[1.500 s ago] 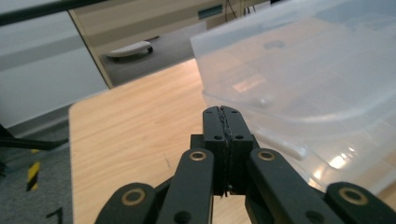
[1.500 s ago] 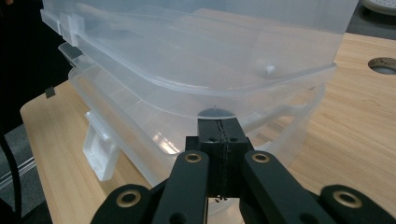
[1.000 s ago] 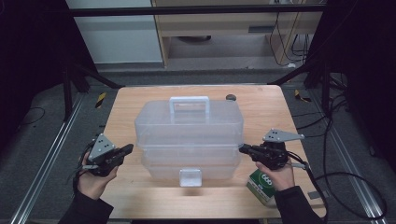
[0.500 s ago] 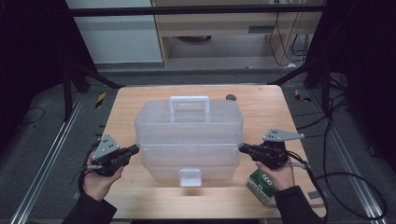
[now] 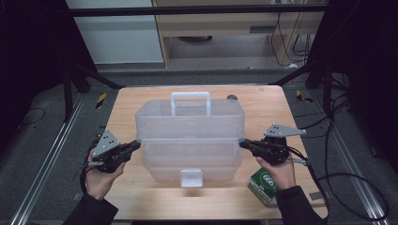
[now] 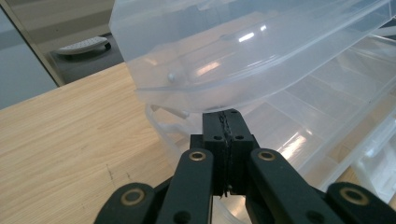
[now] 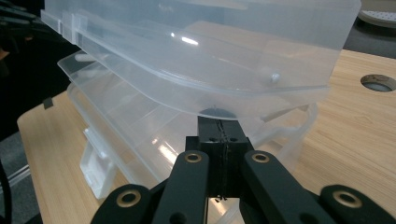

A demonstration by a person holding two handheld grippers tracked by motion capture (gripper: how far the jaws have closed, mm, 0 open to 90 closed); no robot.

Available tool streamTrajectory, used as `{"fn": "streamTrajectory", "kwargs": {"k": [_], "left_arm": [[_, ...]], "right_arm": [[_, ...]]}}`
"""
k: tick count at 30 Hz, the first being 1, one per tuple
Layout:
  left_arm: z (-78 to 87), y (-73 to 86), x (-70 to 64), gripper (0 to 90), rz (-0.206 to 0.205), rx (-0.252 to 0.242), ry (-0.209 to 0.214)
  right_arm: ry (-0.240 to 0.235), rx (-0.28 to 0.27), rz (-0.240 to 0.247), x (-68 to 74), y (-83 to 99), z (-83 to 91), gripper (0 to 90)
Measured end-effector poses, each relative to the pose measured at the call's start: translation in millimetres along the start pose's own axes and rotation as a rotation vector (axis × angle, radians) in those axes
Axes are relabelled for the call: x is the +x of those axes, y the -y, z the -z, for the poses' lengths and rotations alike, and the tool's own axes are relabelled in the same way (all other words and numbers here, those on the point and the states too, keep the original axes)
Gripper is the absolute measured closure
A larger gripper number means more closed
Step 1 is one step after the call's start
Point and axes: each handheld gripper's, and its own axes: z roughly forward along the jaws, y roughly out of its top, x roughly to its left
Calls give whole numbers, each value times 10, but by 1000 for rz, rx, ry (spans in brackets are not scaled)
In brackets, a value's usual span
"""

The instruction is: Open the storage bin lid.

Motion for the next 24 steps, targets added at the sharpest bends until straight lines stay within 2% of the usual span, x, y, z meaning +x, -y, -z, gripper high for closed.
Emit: {"fn": "streamTrajectory", "kwargs": {"k": [4,11,18,24], "left_arm": [[-8,-16,26,893,-3,-7,7],[-20,-47,56,893,13,-17,-3],[-35,-53,52,893,11,-20,-13],[-49,-12,48,854,-12,-4,-19]], "right_arm": [[1,-8,-5,-25,-19,-5,900],[9,-16,3,-31,-66,-5,900],[9,-21,7,-34,-85,1,900],[7,-14,11,-25,-77,-9,900]]}}
